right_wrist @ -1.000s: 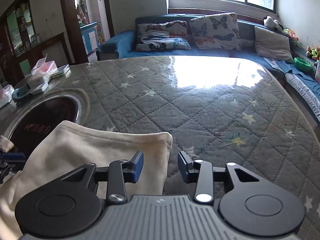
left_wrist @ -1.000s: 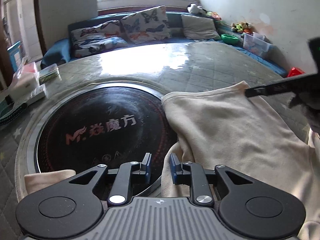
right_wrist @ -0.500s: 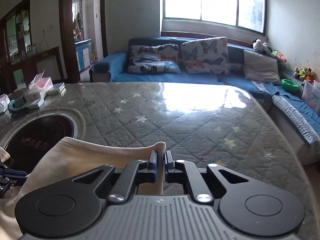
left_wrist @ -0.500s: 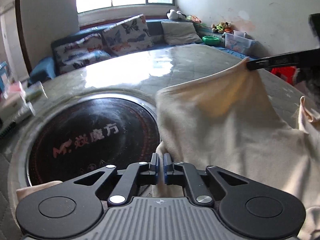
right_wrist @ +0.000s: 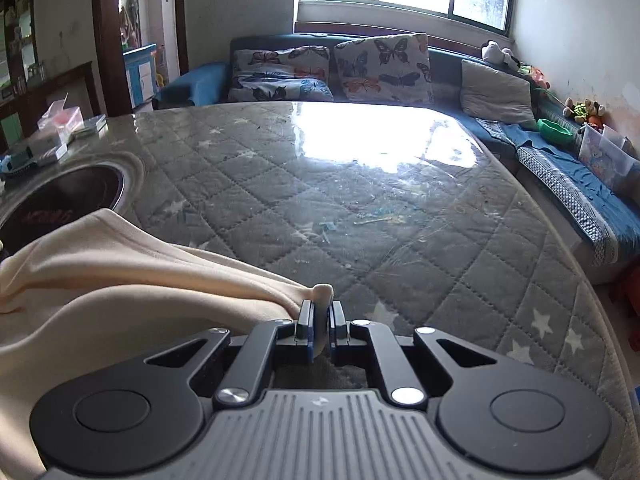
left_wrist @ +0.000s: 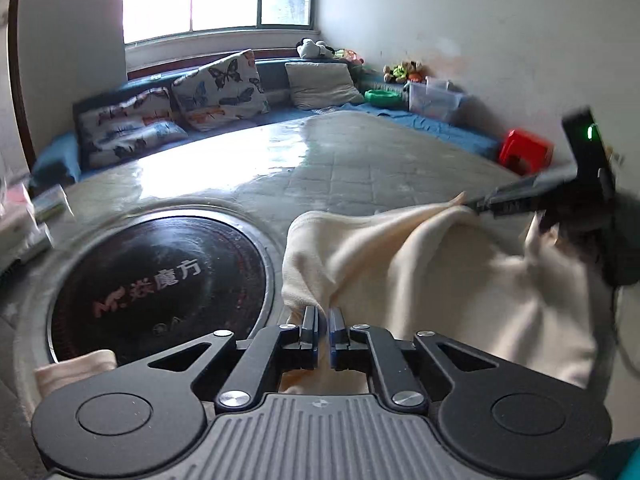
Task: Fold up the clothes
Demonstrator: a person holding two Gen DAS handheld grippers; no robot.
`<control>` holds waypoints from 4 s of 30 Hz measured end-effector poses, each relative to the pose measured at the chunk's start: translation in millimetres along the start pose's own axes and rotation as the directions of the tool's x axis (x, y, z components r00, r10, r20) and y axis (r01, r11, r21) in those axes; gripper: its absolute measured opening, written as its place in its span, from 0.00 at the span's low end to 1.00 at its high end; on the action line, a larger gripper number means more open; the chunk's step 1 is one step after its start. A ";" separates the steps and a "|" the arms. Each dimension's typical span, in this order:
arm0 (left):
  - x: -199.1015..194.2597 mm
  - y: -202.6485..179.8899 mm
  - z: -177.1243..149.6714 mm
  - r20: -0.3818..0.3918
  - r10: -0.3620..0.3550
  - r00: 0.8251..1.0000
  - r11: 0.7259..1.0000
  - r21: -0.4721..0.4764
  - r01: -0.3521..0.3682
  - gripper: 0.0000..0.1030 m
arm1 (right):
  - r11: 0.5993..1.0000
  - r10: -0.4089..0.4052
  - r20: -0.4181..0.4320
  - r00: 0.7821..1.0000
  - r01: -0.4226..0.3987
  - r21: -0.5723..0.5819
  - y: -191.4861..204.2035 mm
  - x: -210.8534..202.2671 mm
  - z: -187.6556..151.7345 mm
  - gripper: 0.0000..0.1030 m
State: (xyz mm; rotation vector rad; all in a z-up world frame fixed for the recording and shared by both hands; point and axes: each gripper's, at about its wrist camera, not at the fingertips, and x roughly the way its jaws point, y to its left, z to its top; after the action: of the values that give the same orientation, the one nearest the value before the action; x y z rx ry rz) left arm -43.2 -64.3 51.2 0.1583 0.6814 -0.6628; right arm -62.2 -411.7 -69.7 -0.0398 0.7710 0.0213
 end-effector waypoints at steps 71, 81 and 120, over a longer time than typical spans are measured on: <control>44.3 69.5 51.5 0.096 0.247 0.964 0.961 -0.149 -0.231 0.06 | 0.999 0.044 0.069 0.997 -0.043 -0.021 9.8 22.2 70.1 0.06; 87.4 130.5 52.6 -0.017 0.323 0.946 0.899 -0.307 -0.312 0.09 | 0.998 0.037 0.024 0.999 -0.035 -0.060 37.0 94.5 111.8 0.07; 107.2 84.2 69.9 0.022 0.186 0.982 0.979 -0.087 -0.183 0.10 | 0.951 0.238 0.001 0.971 -0.233 -0.201 110.0 104.6 111.6 0.41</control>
State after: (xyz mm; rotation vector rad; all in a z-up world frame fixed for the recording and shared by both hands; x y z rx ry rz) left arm 108.2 -77.4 31.6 0.1312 0.6557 -0.4569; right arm 86.8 -296.5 -65.7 -0.1382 0.7429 0.3267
